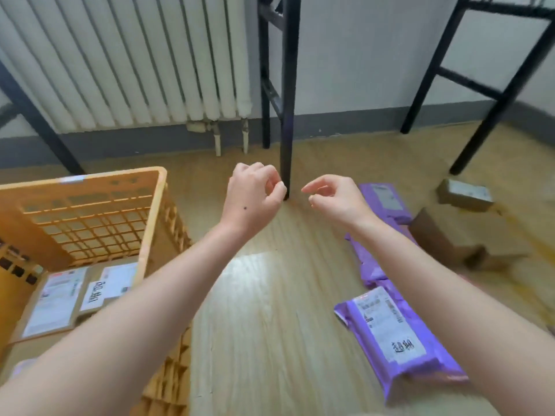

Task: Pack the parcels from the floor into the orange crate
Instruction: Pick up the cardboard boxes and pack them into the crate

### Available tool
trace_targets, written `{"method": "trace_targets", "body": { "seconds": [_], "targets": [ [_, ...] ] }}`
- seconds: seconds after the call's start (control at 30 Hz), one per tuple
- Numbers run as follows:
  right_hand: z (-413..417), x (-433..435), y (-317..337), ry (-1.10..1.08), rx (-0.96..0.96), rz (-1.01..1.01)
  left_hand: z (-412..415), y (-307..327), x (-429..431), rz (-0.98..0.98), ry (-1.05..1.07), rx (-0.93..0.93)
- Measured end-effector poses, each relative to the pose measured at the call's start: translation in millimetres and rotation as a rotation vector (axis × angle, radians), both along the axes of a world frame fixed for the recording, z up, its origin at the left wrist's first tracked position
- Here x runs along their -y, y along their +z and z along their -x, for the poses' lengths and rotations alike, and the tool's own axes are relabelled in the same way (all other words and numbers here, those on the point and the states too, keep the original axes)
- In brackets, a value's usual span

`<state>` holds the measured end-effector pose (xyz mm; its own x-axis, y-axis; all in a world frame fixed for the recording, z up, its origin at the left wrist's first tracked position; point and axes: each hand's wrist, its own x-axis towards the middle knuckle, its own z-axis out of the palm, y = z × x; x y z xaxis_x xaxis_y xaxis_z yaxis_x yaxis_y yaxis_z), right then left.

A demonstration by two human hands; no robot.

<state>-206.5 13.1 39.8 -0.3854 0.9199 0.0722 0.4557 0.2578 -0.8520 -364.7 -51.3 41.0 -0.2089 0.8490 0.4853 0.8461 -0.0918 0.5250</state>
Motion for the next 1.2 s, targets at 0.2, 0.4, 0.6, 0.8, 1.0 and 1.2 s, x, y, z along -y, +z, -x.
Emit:
{"method": "trace_targets", "body": {
  "seconds": [0.2, 0.4, 0.6, 0.8, 1.0, 1.2],
  "targets": [
    [-125, -41, -11, -0.149, 0.028, -0.025, -126, -23, -64, 0.074, -0.132, 0.035],
    [-226, -68, -40, -0.263, 0.037, 0.032, -246, -45, -107, 0.141, -0.294, 0.106],
    [-295, -90, -89, -0.357, 0.133, 0.091, -305, -80, -128, 0.279, -0.439, 0.116],
    [-319, -130, -145, -0.498, 0.384, 0.092, -316, -113, -129, 0.347, -0.334, 0.24],
    [-308, -160, -176, -0.534, 0.559, 0.044, -307, -144, -137, 0.336, -0.277, 0.283],
    [-303, -173, -188, -0.59, 0.694, 0.016, -309, -155, -143, 0.363, -0.243, 0.283]
  ]
}}
